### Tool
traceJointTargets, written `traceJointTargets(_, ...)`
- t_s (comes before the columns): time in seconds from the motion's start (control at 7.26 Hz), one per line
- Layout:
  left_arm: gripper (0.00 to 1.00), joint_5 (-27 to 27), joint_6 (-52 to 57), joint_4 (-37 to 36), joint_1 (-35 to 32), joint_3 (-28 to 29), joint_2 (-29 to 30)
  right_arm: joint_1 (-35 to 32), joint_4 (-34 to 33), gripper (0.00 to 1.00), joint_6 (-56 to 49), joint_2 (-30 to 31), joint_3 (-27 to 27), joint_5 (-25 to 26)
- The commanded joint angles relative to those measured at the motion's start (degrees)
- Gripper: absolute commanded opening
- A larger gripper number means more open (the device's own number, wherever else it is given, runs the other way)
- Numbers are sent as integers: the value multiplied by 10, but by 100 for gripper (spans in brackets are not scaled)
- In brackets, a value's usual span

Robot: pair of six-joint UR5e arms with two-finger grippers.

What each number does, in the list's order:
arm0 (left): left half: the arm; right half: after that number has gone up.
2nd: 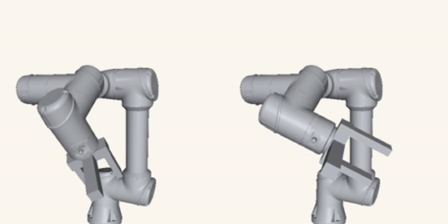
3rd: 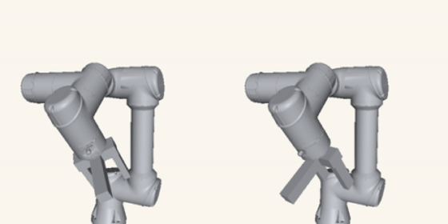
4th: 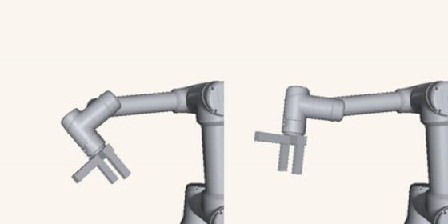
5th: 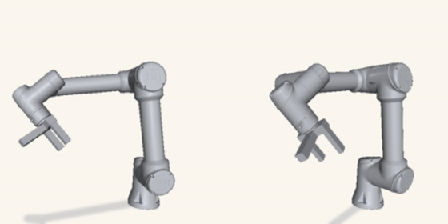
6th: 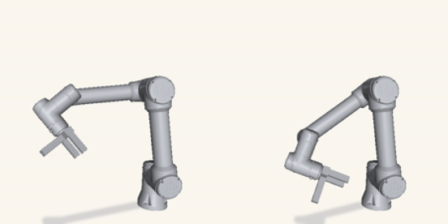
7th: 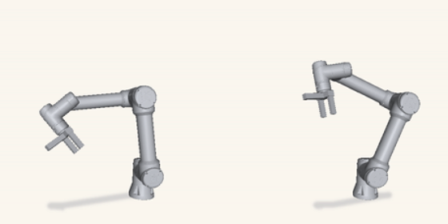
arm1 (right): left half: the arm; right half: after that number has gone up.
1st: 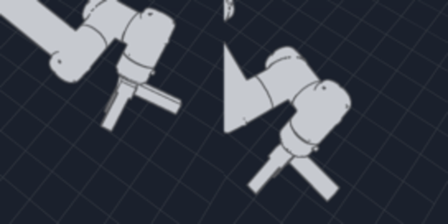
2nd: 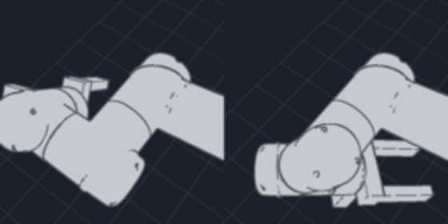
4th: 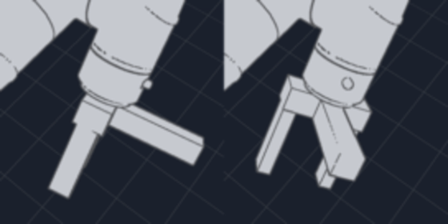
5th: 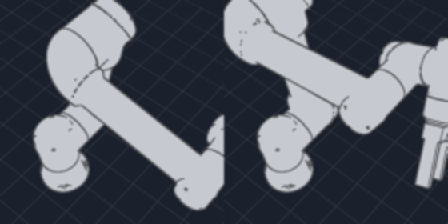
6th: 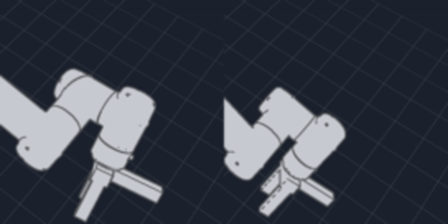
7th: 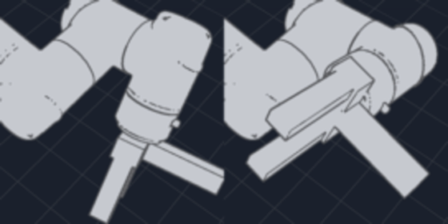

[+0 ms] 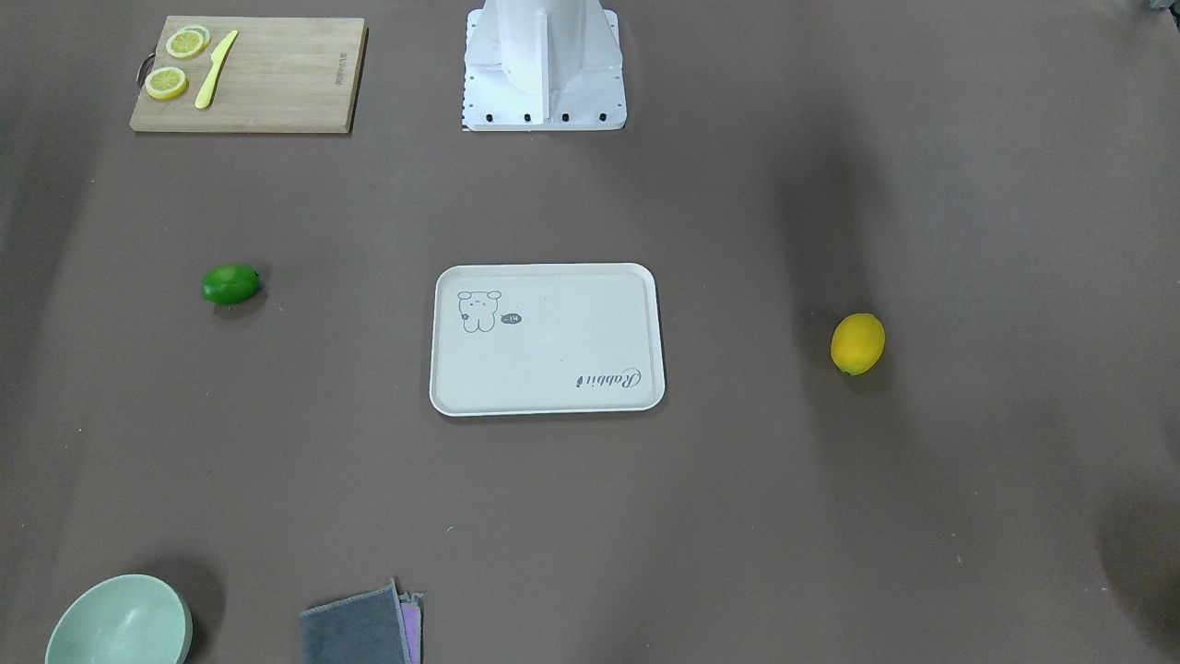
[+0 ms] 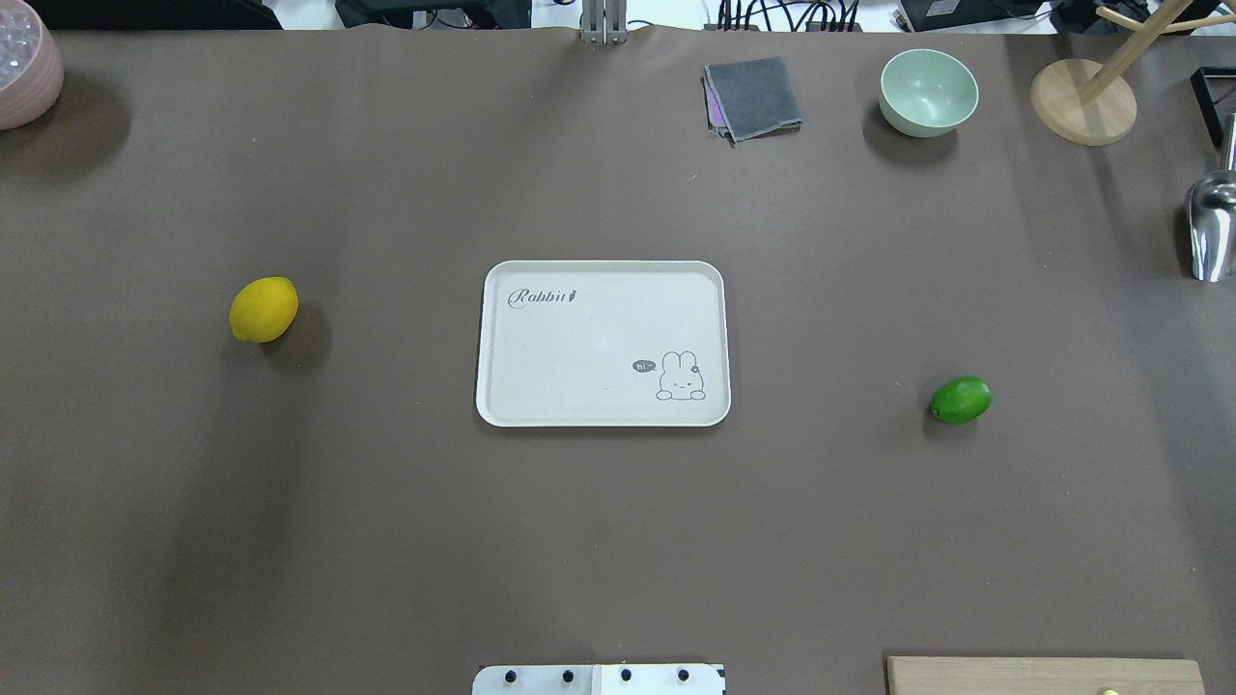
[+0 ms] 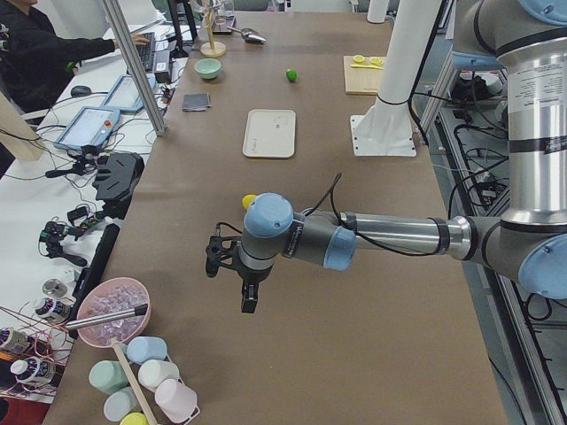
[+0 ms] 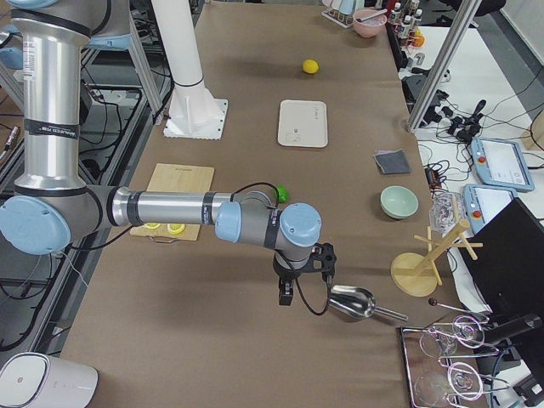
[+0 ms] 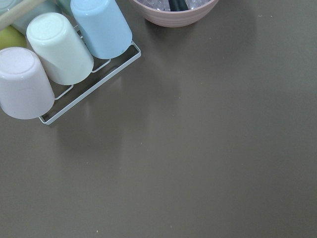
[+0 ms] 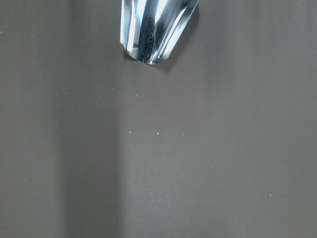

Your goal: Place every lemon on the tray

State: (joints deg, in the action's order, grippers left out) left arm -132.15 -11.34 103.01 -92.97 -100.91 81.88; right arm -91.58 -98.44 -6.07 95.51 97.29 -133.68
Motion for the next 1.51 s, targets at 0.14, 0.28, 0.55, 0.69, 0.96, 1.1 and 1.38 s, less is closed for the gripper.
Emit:
traceJointTargets(0.14,98,0,0,0,1,-1,0,0,0,100,0,-1,0,1)
traceJointTargets(0.28,98,0,0,0,1,-1,0,0,0,100,0,-1,0,1)
traceJointTargets(0.55,98,0,1,1,1,1,0,0,1,100,0,-1,0,0)
traceJointTargets(0.69,98,0,1,0,1,1,0,0,3,100,-2,-1,0,-2)
traceJointTargets(0.96,98,0,1,-2,17,-1,14,0,5,100,0,-4,2,-12)
traceJointTargets(1.1,98,0,1,-1,29,-1,28,0,5,100,1,-6,18,-18)
traceJointTargets(1.38,98,-1,0,5,33,3,42,4,41,100,5,-7,25,-64)
